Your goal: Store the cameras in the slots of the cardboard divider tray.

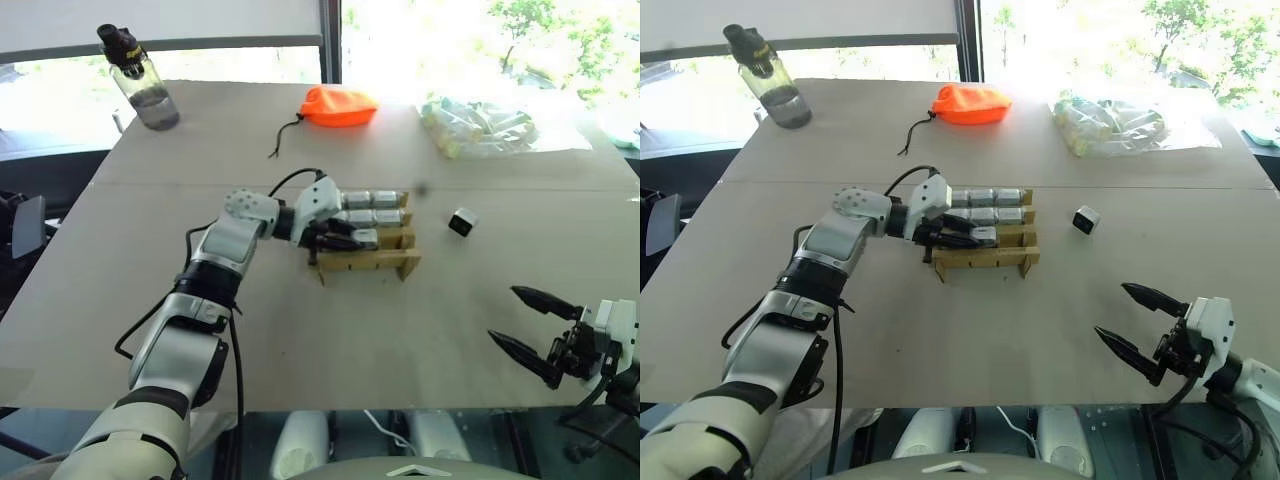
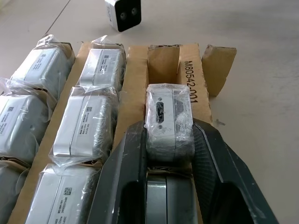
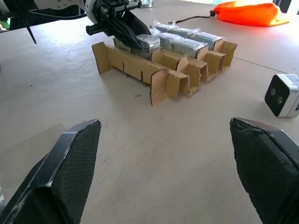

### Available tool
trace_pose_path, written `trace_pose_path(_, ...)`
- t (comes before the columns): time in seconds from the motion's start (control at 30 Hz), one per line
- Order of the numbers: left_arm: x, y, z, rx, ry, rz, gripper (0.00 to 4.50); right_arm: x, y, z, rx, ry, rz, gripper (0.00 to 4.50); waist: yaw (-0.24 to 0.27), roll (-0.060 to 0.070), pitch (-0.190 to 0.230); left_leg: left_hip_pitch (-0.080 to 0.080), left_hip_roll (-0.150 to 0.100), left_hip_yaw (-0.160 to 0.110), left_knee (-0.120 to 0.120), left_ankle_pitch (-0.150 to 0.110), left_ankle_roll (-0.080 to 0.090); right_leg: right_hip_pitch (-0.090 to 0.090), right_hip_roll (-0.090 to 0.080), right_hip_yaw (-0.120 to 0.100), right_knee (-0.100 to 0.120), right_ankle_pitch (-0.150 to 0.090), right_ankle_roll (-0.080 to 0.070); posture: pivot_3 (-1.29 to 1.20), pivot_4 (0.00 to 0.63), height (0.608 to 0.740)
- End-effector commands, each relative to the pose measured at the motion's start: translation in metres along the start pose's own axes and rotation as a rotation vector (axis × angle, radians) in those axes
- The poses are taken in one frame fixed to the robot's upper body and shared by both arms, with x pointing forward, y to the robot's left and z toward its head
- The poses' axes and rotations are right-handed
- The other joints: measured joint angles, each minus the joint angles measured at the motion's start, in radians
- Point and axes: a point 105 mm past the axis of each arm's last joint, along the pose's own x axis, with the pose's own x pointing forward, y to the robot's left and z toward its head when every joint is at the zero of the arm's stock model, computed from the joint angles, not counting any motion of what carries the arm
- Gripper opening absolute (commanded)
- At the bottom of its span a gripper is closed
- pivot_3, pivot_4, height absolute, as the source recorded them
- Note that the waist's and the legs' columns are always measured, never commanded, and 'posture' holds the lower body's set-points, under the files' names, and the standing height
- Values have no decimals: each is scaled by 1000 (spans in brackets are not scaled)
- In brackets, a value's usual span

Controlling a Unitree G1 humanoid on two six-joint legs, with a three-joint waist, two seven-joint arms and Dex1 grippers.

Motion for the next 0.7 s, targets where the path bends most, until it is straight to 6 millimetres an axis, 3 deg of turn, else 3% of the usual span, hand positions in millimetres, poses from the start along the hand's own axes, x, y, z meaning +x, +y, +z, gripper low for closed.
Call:
trace_pose_path(0.03, -4, -7, 5, -14, -19, -59, 1257, -2, -3, 9, -46, -21, -12, 4451, 0, 0, 0, 0, 0, 0, 0, 0, 0, 0, 0, 0, 0, 0, 0, 0, 150, 740)
trace_pose_path(0.27, -5, 0, 14, -3, -49, -4, 4448, -3, -4, 9, -48, -18, -7, 4500, 2, 0, 0, 0, 0, 0, 0, 1, -2, 0, -1, 0, 0, 0, 0, 0, 150, 740)
trace_pose_path(0.4, -13, -2, 19, 6, -60, -1, 4448, -3, -6, 10, -51, -17, -2, 4500, 2, 0, 0, 0, 0, 0, 1, 0, 0, 0, -1, 0, 0, 0, 0, 0, 150, 740)
trace_pose_path(0.5, -24, -5, 34, 22, -130, -1, 4448, 1, -10, 12, -58, -23, -3, 4500, 1, 0, 0, 0, 0, -1, 1, 0, 0, 0, -1, 0, 0, 0, 0, 0, 150, 740)
trace_pose_path(0.6, -37, -7, 48, 22, -202, 29, 4448, 9, -16, 13, -48, -17, -8, 4500, -1, 0, 0, -1, 1, 0, 1, 2, -3, 0, -1, 0, 0, 0, 0, 0, 150, 740)
trace_pose_path(0.7, -51, -14, 48, 20, -207, 55, 4448, 17, -31, 6, -38, 56, -38, 4500, -1, 0, 0, 0, 1, -1, 1, 2, -3, 0, -1, 1, 1, 0, 0, 0, 150, 740)
